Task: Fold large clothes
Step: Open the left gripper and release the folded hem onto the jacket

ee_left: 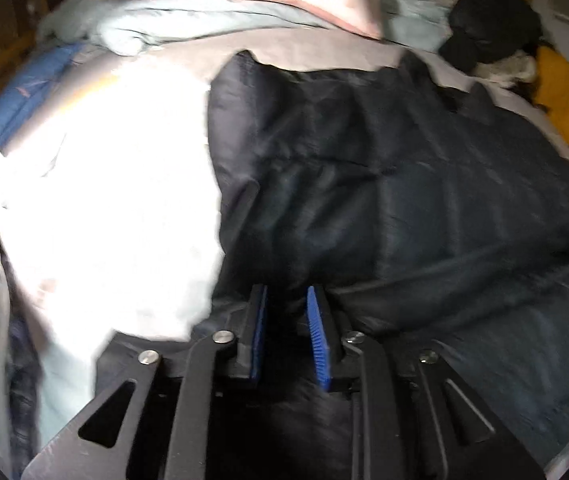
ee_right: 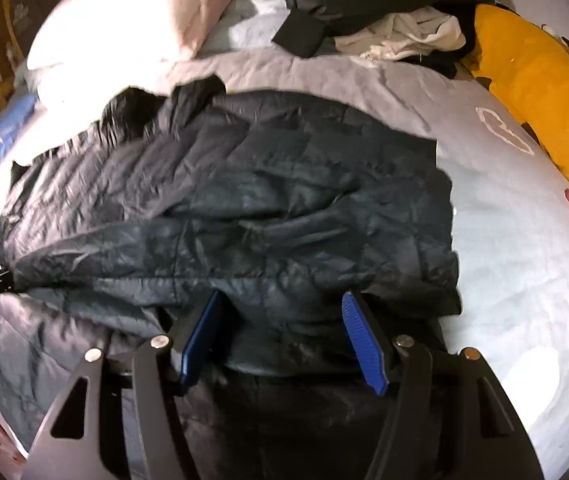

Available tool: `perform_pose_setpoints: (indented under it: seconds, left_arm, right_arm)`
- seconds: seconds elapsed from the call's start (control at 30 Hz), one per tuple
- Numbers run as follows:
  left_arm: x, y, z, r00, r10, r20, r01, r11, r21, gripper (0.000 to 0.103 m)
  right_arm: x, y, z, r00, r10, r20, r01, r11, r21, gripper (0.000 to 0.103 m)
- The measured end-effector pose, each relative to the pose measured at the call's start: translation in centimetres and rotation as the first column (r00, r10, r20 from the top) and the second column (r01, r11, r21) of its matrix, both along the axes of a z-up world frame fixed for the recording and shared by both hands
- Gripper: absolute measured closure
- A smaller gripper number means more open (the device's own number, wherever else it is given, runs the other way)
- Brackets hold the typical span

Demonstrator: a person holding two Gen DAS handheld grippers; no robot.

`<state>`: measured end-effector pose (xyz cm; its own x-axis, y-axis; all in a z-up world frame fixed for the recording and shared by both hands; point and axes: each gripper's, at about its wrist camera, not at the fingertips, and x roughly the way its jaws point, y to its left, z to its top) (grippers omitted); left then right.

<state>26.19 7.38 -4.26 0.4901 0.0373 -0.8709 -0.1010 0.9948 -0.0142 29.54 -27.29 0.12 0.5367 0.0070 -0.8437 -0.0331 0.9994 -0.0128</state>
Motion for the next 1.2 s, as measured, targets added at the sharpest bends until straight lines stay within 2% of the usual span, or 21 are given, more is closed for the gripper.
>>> perform_pose_setpoints:
  seconds: [0.03,0.1,0.17,0.23,0.33,0.37,0.4,0.43,0.47,0.5,0.53,0.57,0.6,0.7,0.73,0.8,0.87,0.93,1.1,1.2]
  left_arm:
    - [0.4,0.7,-0.1,1.000,0.014,-0.011,-0.014,1.000,-0.026,0.086]
    - [0.3,1.8,0.1,0.999,0.043,-0.006,-0.044,0.994,-0.096,0.087]
    - [-0.3,2.1,1.2,0.999,0.031,0.040,-0.027,0.994,-0.101,0.087]
    - [-1.2,1.9,2.7,0.996,0.007,0.093,-0.001,0.998,-0.061,0.087]
    - [-3.0,1.2,5.3,0.985,-0.031,0.168,0.044,0.996,-0.075,0.087]
    - [-3.8,0.9,6.3,0.980,-0.047,0.191,0.064,0.994,-0.087,0.087]
    - [-4.6,0.7,7.0,0.975,-0.060,0.212,0.080,0.993,-0.085,0.087]
    - [-5.4,0.2,7.8,0.967,-0.077,0.242,0.096,0.993,-0.069,0.086]
    - [-6.2,-0.3,8.3,0.959,-0.091,0.268,0.108,0.993,-0.050,0.084]
    - [-7.3,-0.8,9.0,0.949,-0.106,0.299,0.119,0.992,-0.028,0.082]
    - [-8.2,-1.5,9.6,0.936,-0.122,0.330,0.132,0.991,-0.010,0.074]
    - [-8.7,-2.0,10.1,0.926,-0.130,0.354,0.140,0.990,-0.002,0.063]
    - [-9.2,-2.4,10.4,0.920,-0.126,0.372,0.135,0.991,0.002,0.060]
    - [-11.9,-4.0,11.0,0.895,-0.131,0.427,0.136,0.991,0.019,0.058]
    - [-12.6,-4.7,11.3,0.885,-0.143,0.443,0.149,0.989,0.023,0.054]
    - [-14.1,-5.5,11.7,0.864,-0.161,0.476,0.167,0.985,0.030,0.042]
    - [-15.1,-6.0,12.1,0.849,-0.168,0.501,0.175,0.984,0.034,0.025]
    - [-15.6,-6.1,12.4,0.838,-0.162,0.522,0.172,0.985,0.030,0.018]
    - [-17.0,-6.8,12.5,0.819,-0.164,0.550,0.161,0.985,0.055,0.008]
    - [-17.3,-6.9,12.0,0.824,-0.164,0.543,0.164,0.985,0.050,0.006]
  right_arm:
    - [-0.1,0.1,0.2,0.999,-0.032,0.043,0.035,0.997,-0.076,0.043]
    - [-0.3,0.0,0.7,0.995,-0.046,0.092,0.057,0.992,-0.115,0.043]
    - [-0.8,-0.8,1.7,0.993,-0.050,0.104,0.052,0.999,-0.014,0.043]
    - [-1.5,-1.3,2.7,0.989,-0.065,0.136,0.058,0.997,0.053,0.042]
    - [-4.0,-0.9,4.5,0.972,-0.081,0.222,0.068,0.995,0.067,0.028]
    - [-4.7,-0.4,4.9,0.965,-0.079,0.250,0.065,0.996,0.066,0.026]
    - [-5.6,0.0,5.4,0.958,-0.066,0.280,0.051,0.997,0.063,0.025]
    - [-6.3,0.5,5.8,0.952,-0.048,0.302,0.033,0.998,0.056,0.019]
    - [-7.1,1.0,6.0,0.946,-0.032,0.324,0.018,0.999,0.046,0.009]
    - [-7.8,1.4,6.3,0.937,-0.023,0.348,0.010,0.999,0.039,0.004]
    - [-8.8,1.5,6.5,0.926,-0.021,0.377,0.011,0.999,0.031,0.000]
    - [-9.7,1.7,6.7,0.913,-0.024,0.407,0.016,1.000,0.024,0.000]
    - [-10.6,1.7,6.9,0.904,-0.029,0.426,0.021,1.000,0.022,0.000]
    - [-12.4,1.4,6.9,0.897,-0.056,0.439,0.033,0.998,0.059,0.000]
    - [-12.8,1.4,6.9,0.898,-0.064,0.436,0.036,0.997,0.073,0.000]
    - [-13.9,1.2,6.9,0.896,-0.074,0.438,0.033,0.994,0.100,0.000]
    - [-15.0,1.2,6.8,0.893,-0.085,0.443,0.045,0.994,0.100,0.000]
    - [-16.1,1.3,6.7,0.889,-0.084,0.449,0.041,0.994,0.105,0.000]
    - [-17.7,1.6,6.8,0.882,-0.075,0.465,0.033,0.995,0.098,0.000]
    - [-17.8,1.5,6.9,0.877,-0.078,0.475,0.036,0.995,0.097,0.000]
